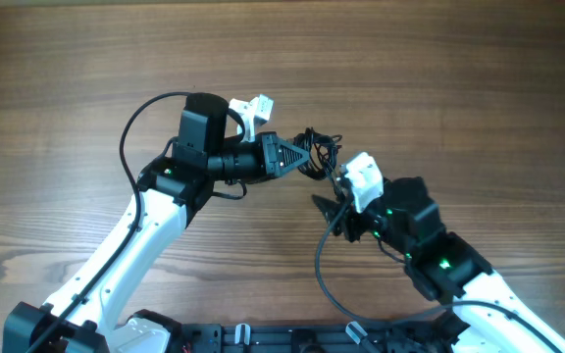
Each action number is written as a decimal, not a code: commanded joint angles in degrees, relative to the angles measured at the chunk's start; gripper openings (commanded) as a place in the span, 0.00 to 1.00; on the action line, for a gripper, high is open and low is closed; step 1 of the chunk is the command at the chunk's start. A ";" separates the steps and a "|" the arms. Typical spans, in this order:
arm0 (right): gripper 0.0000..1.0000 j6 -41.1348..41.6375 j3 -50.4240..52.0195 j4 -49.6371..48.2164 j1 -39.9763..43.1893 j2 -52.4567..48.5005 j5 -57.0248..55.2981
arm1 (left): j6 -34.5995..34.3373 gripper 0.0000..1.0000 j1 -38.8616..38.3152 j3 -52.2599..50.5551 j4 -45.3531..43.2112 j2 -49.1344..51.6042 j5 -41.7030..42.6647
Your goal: Untangle cables
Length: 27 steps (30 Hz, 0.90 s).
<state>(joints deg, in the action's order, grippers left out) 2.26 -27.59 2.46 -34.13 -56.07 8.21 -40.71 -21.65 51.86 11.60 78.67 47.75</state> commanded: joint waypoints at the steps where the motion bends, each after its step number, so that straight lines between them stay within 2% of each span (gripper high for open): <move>1: 0.32 -0.04 -0.79 -0.94 -0.79 -2.56 -5.40 | -1.75 0.04 0.28 0.28 -0.20 -1.09 2.21; 3: 0.11 2.71 -0.79 -0.74 -0.79 -2.67 -5.25 | -1.44 0.04 0.28 0.28 -0.20 -1.09 2.12; 4: 0.05 4.39 -0.79 -0.70 -0.79 -2.40 -4.48 | -0.44 0.04 0.28 0.28 -0.20 -1.09 1.90; 9: 0.04 7.45 -0.81 1.20 -0.76 1.77 6.84 | 10.25 0.04 0.28 0.28 -0.17 -1.09 1.29; 16: 0.04 15.98 -0.87 9.33 -0.72 9.29 12.81 | 24.15 0.04 -1.53 0.28 -0.15 -1.09 1.29; 20: 0.04 19.50 -1.01 10.47 -0.68 12.11 13.33 | 28.79 0.04 -3.76 0.28 -0.17 -1.09 1.27; 24: 0.04 21.90 -1.07 10.56 -0.66 12.59 12.63 | 30.10 0.04 -5.62 0.28 0.04 -1.09 0.94; 27: 0.04 25.05 -1.20 11.43 -0.59 12.59 7.63 | 30.45 0.04 -5.88 0.28 1.64 -1.09 -1.62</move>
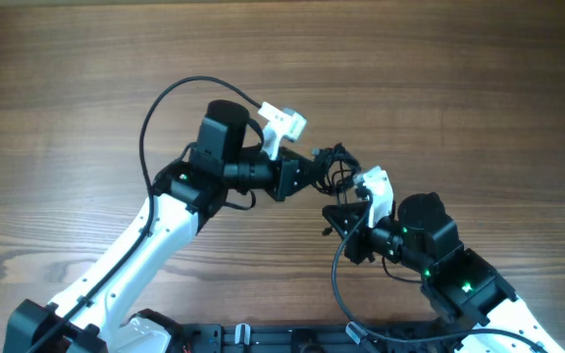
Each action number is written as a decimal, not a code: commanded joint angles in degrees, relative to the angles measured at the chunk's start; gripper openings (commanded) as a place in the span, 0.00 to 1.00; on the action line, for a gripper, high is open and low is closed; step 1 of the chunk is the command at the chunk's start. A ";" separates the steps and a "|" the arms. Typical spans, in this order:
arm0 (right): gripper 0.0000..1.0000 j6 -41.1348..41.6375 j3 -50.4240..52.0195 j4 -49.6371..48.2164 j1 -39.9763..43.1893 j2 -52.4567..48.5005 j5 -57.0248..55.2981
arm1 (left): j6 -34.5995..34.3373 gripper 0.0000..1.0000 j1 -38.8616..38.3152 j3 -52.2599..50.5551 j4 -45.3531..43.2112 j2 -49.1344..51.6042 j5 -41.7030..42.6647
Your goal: Untangle cables
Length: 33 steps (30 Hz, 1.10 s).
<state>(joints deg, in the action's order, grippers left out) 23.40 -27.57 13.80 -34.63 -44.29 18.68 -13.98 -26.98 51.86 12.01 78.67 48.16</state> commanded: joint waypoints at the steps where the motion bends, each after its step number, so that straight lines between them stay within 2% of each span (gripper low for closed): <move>1: 0.04 4.22 -1.64 0.42 0.44 0.81 -4.42 | 5.22 0.04 -0.55 0.28 3.26 -1.09 -3.89; 11: 0.04 3.80 -2.43 -1.44 6.45 -1.03 -4.87 | 6.29 0.04 -0.57 0.28 5.42 -1.09 -2.40; 17: 0.04 3.78 -2.43 -7.52 6.54 -5.66 2.19 | 6.08 0.04 -0.70 0.28 5.40 -1.09 0.92; 25: 0.04 4.02 -2.43 -10.03 6.54 -16.74 2.84 | 2.62 0.04 -3.13 0.28 0.11 -1.09 1.11; 33: 0.04 6.80 -2.43 -17.51 6.56 -17.35 3.28 | 4.76 0.04 -6.29 0.28 2.86 -1.05 1.27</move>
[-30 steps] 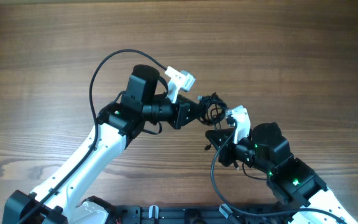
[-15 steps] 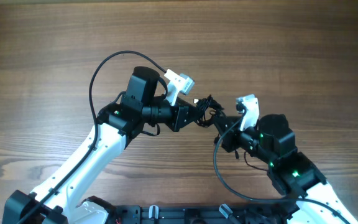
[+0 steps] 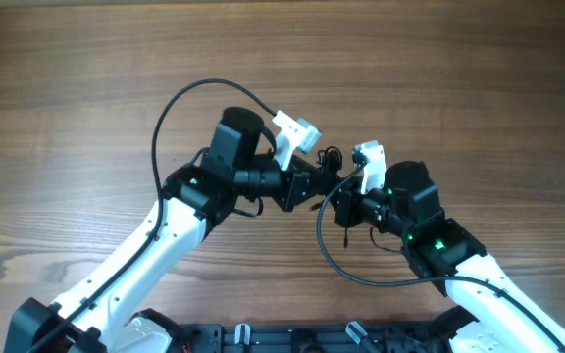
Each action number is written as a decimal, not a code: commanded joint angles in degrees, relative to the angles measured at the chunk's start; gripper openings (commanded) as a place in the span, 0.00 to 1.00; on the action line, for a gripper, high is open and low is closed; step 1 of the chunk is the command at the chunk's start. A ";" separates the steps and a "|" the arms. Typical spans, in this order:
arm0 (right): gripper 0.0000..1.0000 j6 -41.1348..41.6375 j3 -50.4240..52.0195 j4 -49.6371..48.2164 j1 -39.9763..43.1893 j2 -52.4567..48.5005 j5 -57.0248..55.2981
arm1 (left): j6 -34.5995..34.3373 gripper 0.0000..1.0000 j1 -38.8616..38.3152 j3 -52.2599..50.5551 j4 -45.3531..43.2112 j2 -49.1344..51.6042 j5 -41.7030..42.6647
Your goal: Untangle cables
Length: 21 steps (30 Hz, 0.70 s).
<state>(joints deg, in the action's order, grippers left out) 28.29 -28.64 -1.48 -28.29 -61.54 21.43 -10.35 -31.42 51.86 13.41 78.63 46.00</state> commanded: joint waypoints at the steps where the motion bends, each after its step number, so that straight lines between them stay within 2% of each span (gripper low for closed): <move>1: 0.04 1.90 -1.36 -2.36 0.22 0.00 0.50 | 1.16 0.04 -1.86 0.28 2.03 -1.01 3.23; 6: 0.04 1.95 -1.36 -1.38 1.51 0.04 0.57 | 1.16 0.04 -0.79 0.28 2.95 -1.01 1.73; 8: 0.08 2.78 -1.36 -0.94 2.51 0.11 1.09 | 1.14 0.04 0.13 0.28 2.91 -1.01 1.75; 10: 0.19 4.74 -1.36 0.44 3.54 0.37 1.33 | 0.87 0.04 1.20 0.28 2.93 -1.01 1.86; 13: 0.46 5.11 -1.36 1.97 4.83 1.09 4.24 | -0.72 0.04 2.71 0.28 2.34 -1.01 2.64; 16: 0.60 5.11 -1.36 2.54 6.38 2.32 9.42 | -3.85 0.04 4.22 0.28 0.87 -1.01 2.64; 18: 0.79 5.14 -1.36 3.52 7.52 3.74 11.72 | -5.25 0.04 5.20 0.28 0.28 -1.01 2.62; 21: 0.99 4.59 -1.36 6.78 9.60 6.71 11.63 | -7.10 0.04 6.51 0.28 0.31 -1.01 3.17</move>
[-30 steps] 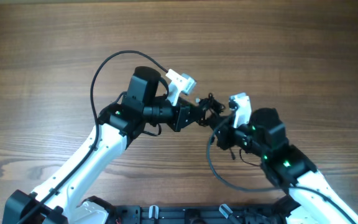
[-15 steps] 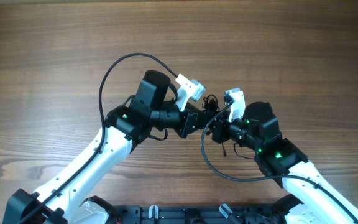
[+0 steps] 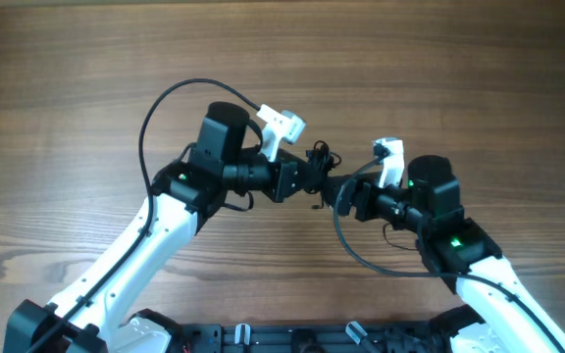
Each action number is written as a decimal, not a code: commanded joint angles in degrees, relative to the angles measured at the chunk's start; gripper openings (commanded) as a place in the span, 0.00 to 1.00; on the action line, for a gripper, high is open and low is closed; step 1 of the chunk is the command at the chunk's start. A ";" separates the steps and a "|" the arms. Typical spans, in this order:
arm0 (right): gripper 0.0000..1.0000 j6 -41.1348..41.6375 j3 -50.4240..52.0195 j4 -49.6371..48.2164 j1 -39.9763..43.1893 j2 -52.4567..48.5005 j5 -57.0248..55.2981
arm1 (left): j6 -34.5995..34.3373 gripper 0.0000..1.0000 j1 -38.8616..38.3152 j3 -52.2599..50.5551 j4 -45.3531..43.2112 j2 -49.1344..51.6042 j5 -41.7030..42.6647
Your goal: Untangle cables
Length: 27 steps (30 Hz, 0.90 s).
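Note:
A small tangle of thin black cables hangs just above the middle of the wooden table. My left gripper reaches in from the left and looks shut on the tangle's lower part. From the right, my right gripper meets it tip to tip, its narrowed fingers seemingly shut on the same bundle. The dark fingers and dark cables blend together, so the exact grip points are hard to make out.
The wooden table stretches all round. Each arm carries its own black wire loop, one above the left arm and one under the right wrist. A black rail runs along the near edge.
The left wrist has moved back to the left and the right wrist to the right. Both arms now lie more level, with their tips still meeting at the tangle.
At first the left gripper held the tangle at the centre while the right gripper stood spread open below it. Then the left arm and tangle had moved right, with the right closer. Later the grippers met at the bundle; now the wrists are wider apart.

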<state>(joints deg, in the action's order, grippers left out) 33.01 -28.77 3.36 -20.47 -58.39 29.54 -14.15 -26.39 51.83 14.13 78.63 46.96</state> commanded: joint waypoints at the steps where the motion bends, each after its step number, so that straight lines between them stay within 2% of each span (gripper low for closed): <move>1: 1.00 -0.09 -1.22 3.23 2.60 4.61 2.86 | -3.23 0.04 1.68 0.31 -0.42 -1.01 3.23; 5: 1.00 -1.11 -1.22 7.96 6.21 8.48 -2.40 | -2.23 0.04 1.92 0.31 -0.42 -1.01 6.40; 6: 1.00 -7.89 -1.22 9.38 7.82 9.94 -4.11 | 0.74 0.04 1.92 0.31 -0.42 -1.01 9.35; 8: 1.00 -16.87 -1.22 10.34 8.72 10.64 -4.04 | 1.95 0.04 1.92 0.31 -0.61 -1.01 12.35; 10: 1.00 -22.34 -1.22 11.06 8.81 10.60 -4.04 | 1.92 0.04 1.92 0.31 -0.92 -1.01 14.45; 12: 1.00 -22.80 -1.20 11.80 8.81 10.25 -4.11 | 1.92 0.04 1.92 0.31 -1.07 -1.01 16.09; 14: 1.00 -19.23 -1.20 12.50 8.81 9.49 -4.20 | 1.73 0.04 1.92 0.31 -1.05 -1.01 16.26; 18: 1.00 -20.17 -1.09 14.14 8.81 8.41 -4.04 | 1.53 0.04 1.92 0.31 -1.09 -1.01 16.26; 27: 1.00 -20.76 -0.74 10.51 8.81 4.28 -3.56 | -4.31 0.04 1.79 0.31 -1.97 -1.01 16.26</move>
<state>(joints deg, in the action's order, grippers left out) 13.34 -28.88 15.62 -11.79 -52.49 26.30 -16.03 -24.67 51.83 12.67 78.63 61.43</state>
